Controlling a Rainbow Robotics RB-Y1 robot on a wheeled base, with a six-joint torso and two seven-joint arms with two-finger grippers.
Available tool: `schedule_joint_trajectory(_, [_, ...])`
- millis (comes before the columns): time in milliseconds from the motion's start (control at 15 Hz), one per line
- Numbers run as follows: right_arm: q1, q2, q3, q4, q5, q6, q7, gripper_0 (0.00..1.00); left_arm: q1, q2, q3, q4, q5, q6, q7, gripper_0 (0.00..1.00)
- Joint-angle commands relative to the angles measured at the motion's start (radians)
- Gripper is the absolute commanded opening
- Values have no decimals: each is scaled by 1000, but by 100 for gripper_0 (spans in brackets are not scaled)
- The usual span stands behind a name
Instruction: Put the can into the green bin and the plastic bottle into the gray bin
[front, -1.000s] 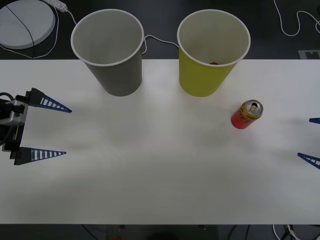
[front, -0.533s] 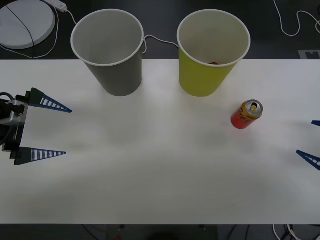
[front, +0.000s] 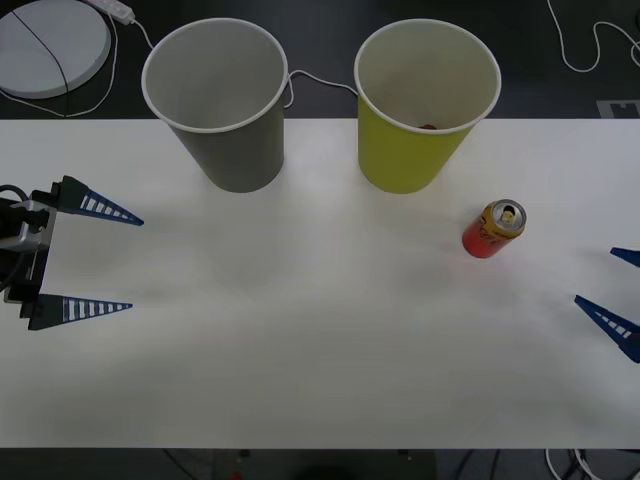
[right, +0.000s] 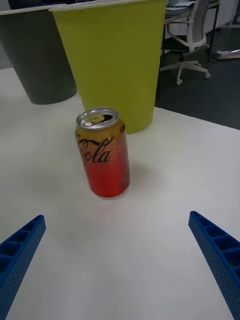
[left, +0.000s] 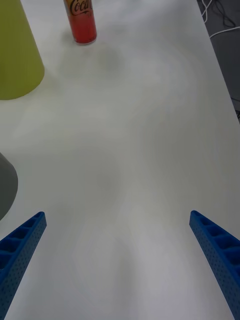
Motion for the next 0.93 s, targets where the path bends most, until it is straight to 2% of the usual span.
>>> schedule_joint_trajectory(67, [0,54,1,0,-14,37,20,100,0,0,0,0,0,0,0,100])
schedule_joint_trajectory(267, [-8,97,1,0,-13,62,56,100,0,0,0,0,0,0,0,100])
schedule_joint_trajectory(400, [-18,120,1,1,-11,85,130,100,0,0,0,0,0,0,0,100])
schedule_joint_trajectory(933, [-75,216,44,1,-9,184,184,100,0,0,0,0,0,0,0,100])
